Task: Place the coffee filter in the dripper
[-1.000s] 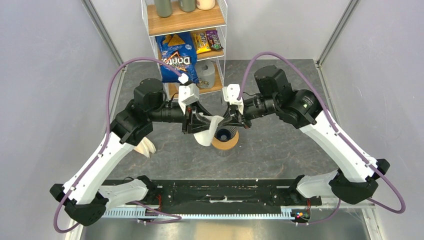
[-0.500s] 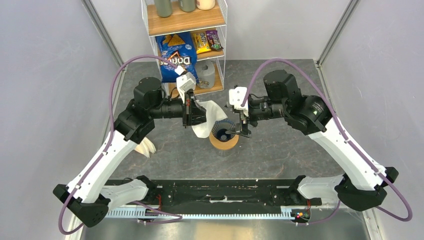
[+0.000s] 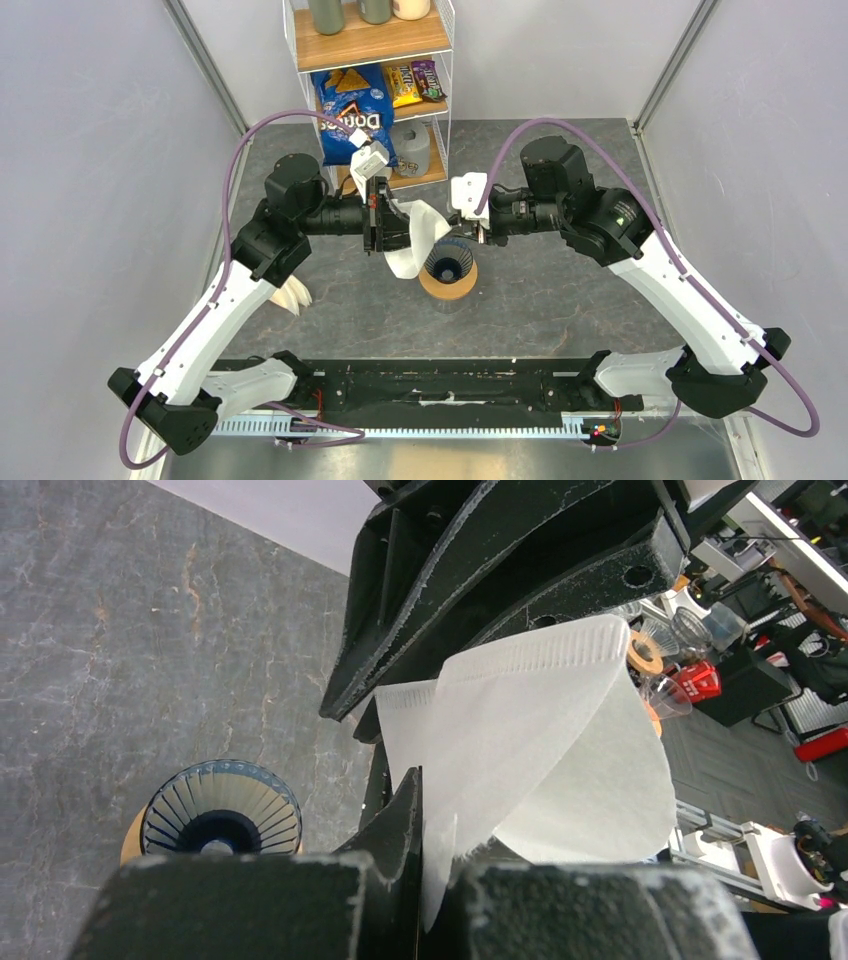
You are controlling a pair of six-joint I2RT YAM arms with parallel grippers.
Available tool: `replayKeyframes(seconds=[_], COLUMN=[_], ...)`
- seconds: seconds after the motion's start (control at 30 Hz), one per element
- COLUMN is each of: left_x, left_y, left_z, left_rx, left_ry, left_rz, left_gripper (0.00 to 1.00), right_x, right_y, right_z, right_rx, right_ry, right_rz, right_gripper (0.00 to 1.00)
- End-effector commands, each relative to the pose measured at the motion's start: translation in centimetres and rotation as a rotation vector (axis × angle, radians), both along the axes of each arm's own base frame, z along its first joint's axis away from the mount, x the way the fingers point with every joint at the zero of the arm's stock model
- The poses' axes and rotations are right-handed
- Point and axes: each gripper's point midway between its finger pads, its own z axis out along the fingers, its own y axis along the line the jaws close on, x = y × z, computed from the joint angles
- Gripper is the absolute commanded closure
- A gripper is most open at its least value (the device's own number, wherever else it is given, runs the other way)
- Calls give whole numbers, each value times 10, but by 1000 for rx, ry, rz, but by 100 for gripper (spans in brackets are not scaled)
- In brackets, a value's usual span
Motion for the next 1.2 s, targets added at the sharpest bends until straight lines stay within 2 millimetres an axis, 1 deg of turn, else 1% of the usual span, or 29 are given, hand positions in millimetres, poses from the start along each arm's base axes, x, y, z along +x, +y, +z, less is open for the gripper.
replayKeyframes(seconds=[0.0,0.2,0.3,0.33,0.43,0.5,0.53,0.57,0.6,0.7,0.87,1.0,1.07,1.17], left_x=[-4,3,3,1,-4,-7,-9,-8,-5,5,18,20,19,6], left_y=[5,5,5,5,5,5,5,6,6,9,10,9,10,9], left_z=[4,4,5,5,8,10,10,8,6,-4,-9,-8,-3,-2], left_rx=[2,10,9,7,-2,-9,-10,-6,3,39,67,53,27,-5], left_ry=[-106,-128,-139,-147,-172,-187,-196,-206,-214,-271,-353,-401,-440,-471], left_rz=[-14,10,8,-3,-36,-53,-63,-60,-40,2,34,41,49,-19], left_gripper=[98,98,98,98,96,90,85,74,66,55,55,56,56,56], right_x=[-19,-30,-32,-31,-28,-26,-26,-28,-30,-39,-46,-50,-51,-51], right_y=[3,4,5,5,5,5,6,6,5,4,0,-1,1,2], right_z=[16,20,18,17,14,15,15,17,20,21,18,19,19,16], right_rx=[50,52,52,50,40,43,43,49,57,67,66,68,76,75], right_ry=[9,74,93,94,98,98,100,94,88,99,114,133,164,188], right_rz=[83,116,119,116,101,91,92,103,114,142,158,163,156,156], right_gripper=[74,72,74,78,100,100,100,100,100,100,100,100,100,100])
